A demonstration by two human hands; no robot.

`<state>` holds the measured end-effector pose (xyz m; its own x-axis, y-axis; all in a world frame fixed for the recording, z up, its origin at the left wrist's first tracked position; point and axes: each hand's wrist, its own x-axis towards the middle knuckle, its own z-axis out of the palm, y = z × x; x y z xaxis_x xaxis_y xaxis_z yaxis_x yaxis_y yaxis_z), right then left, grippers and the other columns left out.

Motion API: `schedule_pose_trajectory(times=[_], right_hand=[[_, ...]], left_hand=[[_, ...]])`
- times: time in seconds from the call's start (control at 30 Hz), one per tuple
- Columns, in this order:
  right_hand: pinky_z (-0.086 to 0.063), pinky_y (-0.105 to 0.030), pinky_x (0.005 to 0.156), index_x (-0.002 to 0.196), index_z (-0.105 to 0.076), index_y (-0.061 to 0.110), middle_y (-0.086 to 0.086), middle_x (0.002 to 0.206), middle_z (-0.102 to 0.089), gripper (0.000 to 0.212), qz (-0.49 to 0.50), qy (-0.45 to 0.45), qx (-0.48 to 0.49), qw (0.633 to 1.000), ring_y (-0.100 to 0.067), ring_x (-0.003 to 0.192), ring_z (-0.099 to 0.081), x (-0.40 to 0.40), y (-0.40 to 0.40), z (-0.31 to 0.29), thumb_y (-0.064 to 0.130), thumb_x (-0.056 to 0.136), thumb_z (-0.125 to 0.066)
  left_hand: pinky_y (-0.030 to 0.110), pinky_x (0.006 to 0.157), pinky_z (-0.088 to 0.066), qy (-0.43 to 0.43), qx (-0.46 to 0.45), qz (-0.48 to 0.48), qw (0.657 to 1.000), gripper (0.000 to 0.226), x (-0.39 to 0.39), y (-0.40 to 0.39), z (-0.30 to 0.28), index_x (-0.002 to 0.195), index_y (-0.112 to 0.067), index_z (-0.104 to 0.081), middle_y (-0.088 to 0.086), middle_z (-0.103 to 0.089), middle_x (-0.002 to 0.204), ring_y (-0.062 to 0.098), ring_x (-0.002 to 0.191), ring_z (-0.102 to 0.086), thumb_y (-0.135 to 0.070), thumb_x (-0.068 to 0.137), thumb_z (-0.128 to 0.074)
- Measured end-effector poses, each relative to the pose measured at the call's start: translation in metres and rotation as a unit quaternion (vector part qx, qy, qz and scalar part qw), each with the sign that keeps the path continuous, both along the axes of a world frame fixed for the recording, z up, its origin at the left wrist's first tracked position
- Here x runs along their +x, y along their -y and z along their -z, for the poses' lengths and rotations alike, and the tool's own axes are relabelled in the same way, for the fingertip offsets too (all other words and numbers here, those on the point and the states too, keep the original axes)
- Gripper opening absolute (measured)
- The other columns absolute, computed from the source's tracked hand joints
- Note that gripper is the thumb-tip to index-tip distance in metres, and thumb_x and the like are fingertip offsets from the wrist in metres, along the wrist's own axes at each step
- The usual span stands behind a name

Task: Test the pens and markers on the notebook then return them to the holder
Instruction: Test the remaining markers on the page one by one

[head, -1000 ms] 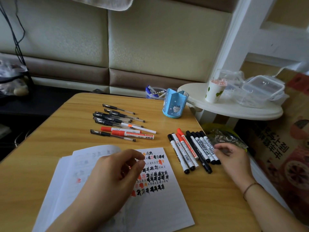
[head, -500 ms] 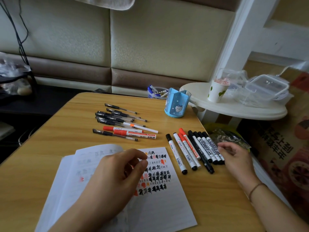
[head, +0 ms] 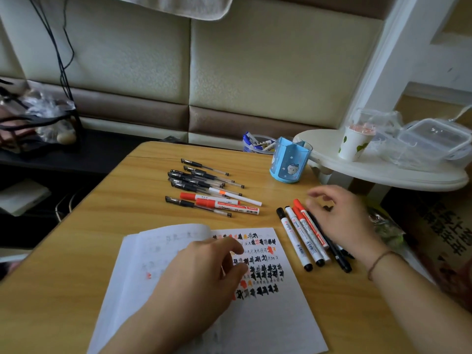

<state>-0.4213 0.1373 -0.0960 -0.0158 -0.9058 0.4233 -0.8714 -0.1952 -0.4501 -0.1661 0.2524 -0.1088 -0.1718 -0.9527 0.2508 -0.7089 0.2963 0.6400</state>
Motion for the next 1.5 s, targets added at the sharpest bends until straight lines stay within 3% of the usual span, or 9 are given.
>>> schedule_pose_trajectory(times=[0.3, 0.53, 0.67, 0.8, 0.9, 0.97, 1.13, 1.3, 1.5], right_hand=[[-0.045, -0.036, 0.089, 0.105, -0.066, 0.038, 0.014, 0.115, -0.057, 0.032, -0.081, -0.242, 0.089, 0.963, -0.012, 0.114, -0.042, 0.095, 0.036, -0.004, 0.056, 0.078, -0.067], [-0.045, -0.031, 0.082, 0.107, -0.065, 0.037, 0.012, 0.111, -0.056, 0.028, -0.047, -0.28, 0.078, 0.956, -0.013, 0.106, -0.041, 0.094, 0.033, 0.01, 0.053, 0.085, -0.061], [-0.045, -0.029, 0.064, 0.1, -0.059, 0.032, 0.012, 0.091, -0.056, 0.012, -0.048, -0.127, -0.036, 0.99, -0.01, 0.088, -0.048, 0.083, -0.007, -0.012, 0.038, 0.09, -0.058], [-0.052, -0.025, 0.058, 0.09, -0.061, 0.031, 0.001, 0.078, -0.066, 0.013, -0.177, 0.203, -0.002, 0.963, -0.011, 0.071, -0.062, 0.073, -0.077, -0.034, 0.042, 0.084, -0.058], [-0.049, -0.021, 0.054, 0.088, -0.065, 0.026, -0.003, 0.071, -0.066, 0.029, -0.219, 0.418, -0.023, 0.882, -0.013, 0.065, -0.061, 0.077, -0.114, -0.034, 0.053, 0.076, -0.066], [-0.045, -0.024, 0.049, 0.086, -0.065, 0.024, -0.002, 0.064, -0.06, 0.039, -0.237, 0.499, 0.012, 0.834, -0.018, 0.06, -0.055, 0.079, -0.124, -0.026, 0.057, 0.068, -0.074], [-0.036, -0.023, 0.041, 0.072, -0.06, 0.014, -0.006, 0.045, -0.047, 0.038, -0.272, 0.455, 0.133, 0.838, -0.019, 0.039, -0.041, 0.083, -0.123, -0.001, 0.049, 0.073, -0.074], [-0.038, -0.022, 0.04, 0.068, -0.046, 0.012, -0.01, 0.041, -0.042, 0.026, -0.363, 0.481, 0.187, 0.776, -0.019, 0.033, -0.038, 0.069, -0.123, 0.001, 0.025, 0.084, -0.061], [-0.038, -0.024, 0.044, 0.07, -0.047, 0.015, -0.005, 0.048, -0.048, 0.028, -0.406, 0.386, 0.16, 0.813, -0.017, 0.04, -0.044, 0.054, -0.124, -0.002, 0.028, 0.088, -0.064]], left_hand=[[0.023, 0.075, -0.048, 0.065, 0.028, 0.018, 0.997, 0.032, 0.007, -0.001, 0.0, 0.117, -0.035, -0.055, -0.015, -0.059, 0.092, 0.004, 0.082, -0.055, -0.038, 0.086, -0.062], [0.024, 0.08, -0.048, 0.02, -0.002, 0.004, 1.0, 0.036, 0.006, -0.002, 0.001, 0.119, -0.034, -0.055, -0.019, -0.055, 0.101, 0.004, 0.088, -0.055, -0.045, 0.086, -0.06], [0.017, 0.103, -0.035, -0.014, -0.063, -0.045, 0.997, 0.056, 0.005, -0.001, 0.002, 0.135, -0.038, -0.04, -0.022, -0.034, 0.135, 0.001, 0.122, -0.04, -0.046, 0.084, -0.063], [0.035, 0.11, -0.025, 0.02, -0.15, -0.104, 0.983, 0.057, 0.007, -0.003, -0.004, 0.139, -0.035, -0.032, -0.011, -0.027, 0.149, 0.016, 0.139, -0.02, -0.06, 0.089, -0.041], [0.034, 0.082, -0.049, -0.002, -0.169, -0.034, 0.985, 0.032, 0.002, -0.005, -0.01, 0.113, -0.032, -0.052, -0.013, -0.058, 0.109, 0.011, 0.102, -0.051, -0.051, 0.094, -0.034], [0.033, 0.062, -0.044, -0.028, -0.168, 0.006, 0.985, 0.022, -0.003, -0.008, -0.011, 0.097, -0.03, -0.051, -0.013, -0.056, 0.085, 0.011, 0.076, -0.05, -0.046, 0.093, -0.035], [0.035, 0.071, -0.046, 0.012, -0.141, 0.157, 0.977, 0.01, -0.013, -0.016, -0.011, 0.094, -0.024, -0.052, -0.011, -0.054, 0.089, 0.015, 0.083, -0.053, -0.017, 0.096, -0.044], [0.036, 0.072, -0.052, -0.029, -0.073, 0.235, 0.969, 0.014, -0.013, -0.016, -0.01, 0.101, -0.026, -0.055, -0.018, -0.071, 0.091, 0.009, 0.082, -0.068, -0.032, 0.099, -0.042], [0.028, 0.05, -0.041, -0.054, -0.084, 0.224, 0.97, 0.027, -0.015, -0.021, -0.014, 0.092, -0.024, -0.062, -0.006, -0.065, 0.064, 0.012, 0.053, -0.055, -0.048, 0.094, -0.05]])
